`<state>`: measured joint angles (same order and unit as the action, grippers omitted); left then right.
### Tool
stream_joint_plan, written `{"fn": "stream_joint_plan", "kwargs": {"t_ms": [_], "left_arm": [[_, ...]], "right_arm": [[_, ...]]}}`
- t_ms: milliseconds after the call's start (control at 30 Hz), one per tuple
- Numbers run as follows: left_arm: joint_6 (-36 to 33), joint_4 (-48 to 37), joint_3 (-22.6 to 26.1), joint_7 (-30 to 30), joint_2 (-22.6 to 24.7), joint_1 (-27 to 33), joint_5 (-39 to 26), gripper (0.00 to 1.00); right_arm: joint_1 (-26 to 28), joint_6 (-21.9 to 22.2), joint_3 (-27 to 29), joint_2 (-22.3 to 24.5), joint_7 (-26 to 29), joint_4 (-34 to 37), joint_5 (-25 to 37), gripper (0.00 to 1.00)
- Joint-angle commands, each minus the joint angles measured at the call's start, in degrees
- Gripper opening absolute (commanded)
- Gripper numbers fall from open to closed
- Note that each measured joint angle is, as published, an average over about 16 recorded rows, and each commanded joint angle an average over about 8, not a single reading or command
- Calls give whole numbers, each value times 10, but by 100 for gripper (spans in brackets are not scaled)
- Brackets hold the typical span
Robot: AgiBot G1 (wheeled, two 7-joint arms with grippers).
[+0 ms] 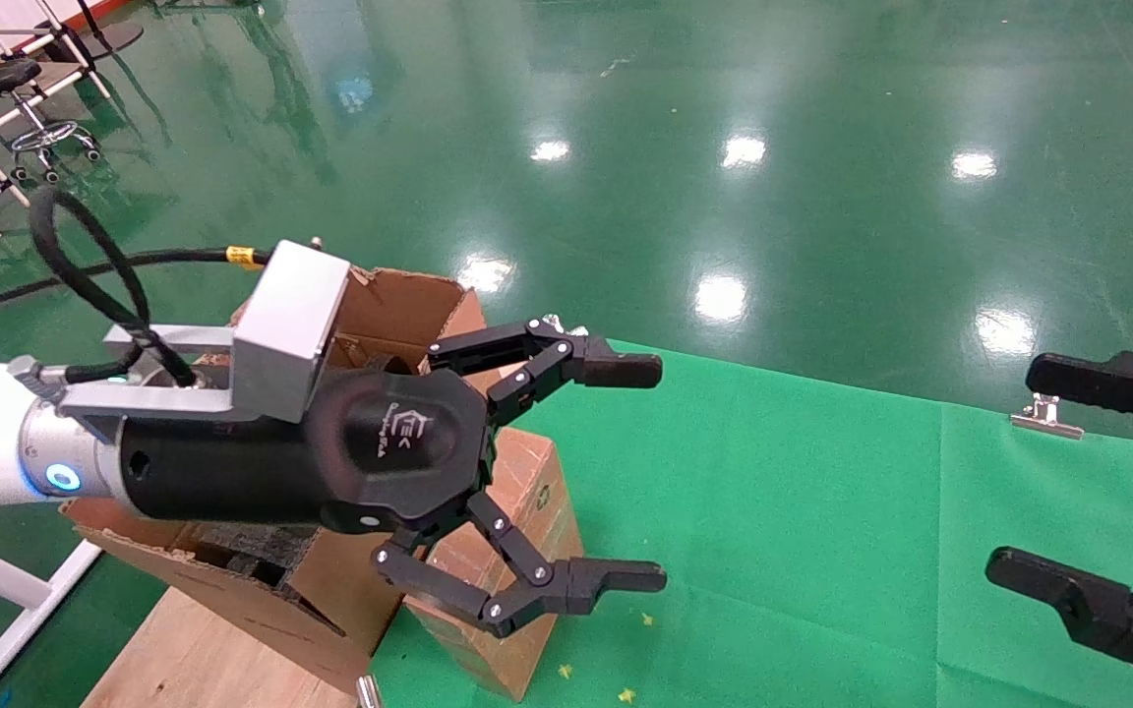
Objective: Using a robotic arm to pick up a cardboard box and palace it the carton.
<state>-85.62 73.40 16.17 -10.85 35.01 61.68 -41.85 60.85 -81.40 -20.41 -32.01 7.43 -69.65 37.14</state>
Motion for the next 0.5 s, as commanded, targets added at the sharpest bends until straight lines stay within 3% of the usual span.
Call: {"fn": "stream_joint_plan", "kwargs": {"t_ms": [33, 400, 500], "left_arm": [[0, 0, 0, 0, 0, 0, 0, 100], [0, 0, 0, 0, 0, 0, 0, 100], [0, 0, 0, 0, 0, 0, 0, 100]], "right_arm": [[0, 0, 0, 0, 0, 0, 0, 100], [0, 0, 0, 0, 0, 0, 0, 100], [0, 0, 0, 0, 0, 0, 0, 65]]}}
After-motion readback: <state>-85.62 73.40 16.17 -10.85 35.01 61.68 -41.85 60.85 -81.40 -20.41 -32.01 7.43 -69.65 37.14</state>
